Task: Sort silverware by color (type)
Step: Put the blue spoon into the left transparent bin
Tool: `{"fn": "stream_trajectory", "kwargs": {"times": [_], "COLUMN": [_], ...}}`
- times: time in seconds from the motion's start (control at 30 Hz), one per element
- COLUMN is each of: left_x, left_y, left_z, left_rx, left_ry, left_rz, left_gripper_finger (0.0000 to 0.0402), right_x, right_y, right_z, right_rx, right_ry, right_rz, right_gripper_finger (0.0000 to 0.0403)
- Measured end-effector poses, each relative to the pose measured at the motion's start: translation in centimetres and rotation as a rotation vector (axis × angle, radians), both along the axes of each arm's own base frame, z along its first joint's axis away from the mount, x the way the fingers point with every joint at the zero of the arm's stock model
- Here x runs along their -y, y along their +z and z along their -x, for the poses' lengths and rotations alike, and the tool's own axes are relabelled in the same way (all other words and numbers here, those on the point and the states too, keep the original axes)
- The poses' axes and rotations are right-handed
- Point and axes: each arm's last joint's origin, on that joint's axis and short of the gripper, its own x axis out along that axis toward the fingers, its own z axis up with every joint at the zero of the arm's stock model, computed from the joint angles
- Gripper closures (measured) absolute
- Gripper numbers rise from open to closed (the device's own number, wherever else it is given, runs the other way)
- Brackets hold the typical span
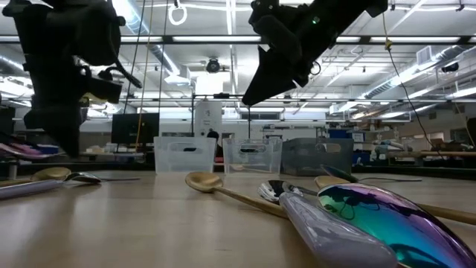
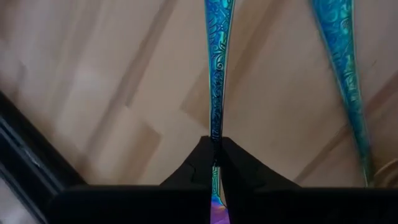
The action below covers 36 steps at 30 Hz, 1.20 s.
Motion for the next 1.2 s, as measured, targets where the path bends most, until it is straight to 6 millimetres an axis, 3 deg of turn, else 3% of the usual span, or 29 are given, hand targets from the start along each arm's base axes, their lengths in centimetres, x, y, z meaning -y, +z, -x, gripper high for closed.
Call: {"fn": "stream_trajectory", "kwargs": {"times": [0.43, 0.77, 0.97, 1.2], "left_x": [0.1, 0.6, 0.5, -1.3], "left_y": [1.9, 4.2, 5.5, 6.6], "left_z": [-1.5, -3.3, -5.4, -7.8], "left_rx": [-0.150, -0.108, -0.067, -0.064], "left_ry": [-0.460, -0.579, -0.740, -0.880], "left_rz": [-0.139, -0.188, -0.377, -0.543], "left_gripper_finger": [0.0381, 0.0381, 0.0381, 0.0376], "right_x": [0.2, -0.6, -1.1, -1.7], "right_y": [-0.2, 2.1, 2.8, 2.5], "right_z": [1.3, 3.8, 4.8, 5.4], "right_rx": [-0.120, -0.118, -0.113, -0.135], "right_ry": [-0.022, -0.103, -0.141, -0.161], "right_rz": [0.016, 0.069, 0.111, 0.110], "right_gripper_finger": [0.0314, 0.0314, 0.0314, 0.0314]}}
